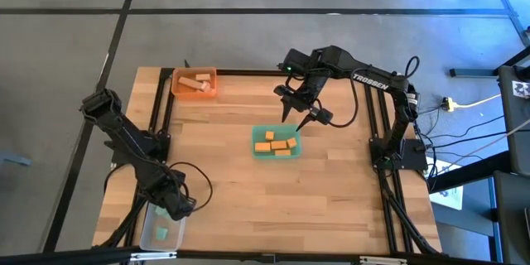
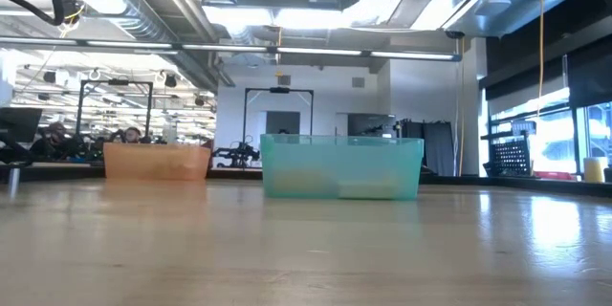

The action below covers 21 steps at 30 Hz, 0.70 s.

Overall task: Sort & place blocks by color
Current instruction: Return to Home Position

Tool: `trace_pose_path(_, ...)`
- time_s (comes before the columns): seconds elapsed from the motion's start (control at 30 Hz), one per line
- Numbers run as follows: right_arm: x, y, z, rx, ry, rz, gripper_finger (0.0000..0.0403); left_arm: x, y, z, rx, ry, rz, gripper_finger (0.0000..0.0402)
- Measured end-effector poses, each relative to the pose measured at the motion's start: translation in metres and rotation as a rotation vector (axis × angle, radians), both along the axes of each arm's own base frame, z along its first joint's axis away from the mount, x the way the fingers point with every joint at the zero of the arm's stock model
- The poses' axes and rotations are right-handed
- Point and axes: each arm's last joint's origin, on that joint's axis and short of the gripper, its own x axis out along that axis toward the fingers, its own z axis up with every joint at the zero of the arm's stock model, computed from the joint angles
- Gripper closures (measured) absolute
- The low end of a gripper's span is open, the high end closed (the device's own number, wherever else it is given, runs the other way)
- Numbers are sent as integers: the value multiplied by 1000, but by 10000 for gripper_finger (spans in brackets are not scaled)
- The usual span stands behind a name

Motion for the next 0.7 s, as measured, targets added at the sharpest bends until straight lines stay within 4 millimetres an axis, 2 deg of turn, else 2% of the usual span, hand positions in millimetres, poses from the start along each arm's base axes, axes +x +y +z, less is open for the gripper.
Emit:
trace_pose_path(0.23,-4,-2,5,49,10,-36,157,4,3,6,31,-78,24,238)
trace_pose_path(0.47,-27,-19,21,119,61,-143,157,10,16,45,336,-417,48,237)
trace_pose_path(0.57,-38,-29,26,137,76,-210,157,12,23,61,479,-567,-30,237)
trace_pose_path(0.7,-55,-46,36,166,81,-327,157,20,33,73,657,-676,-262,237)
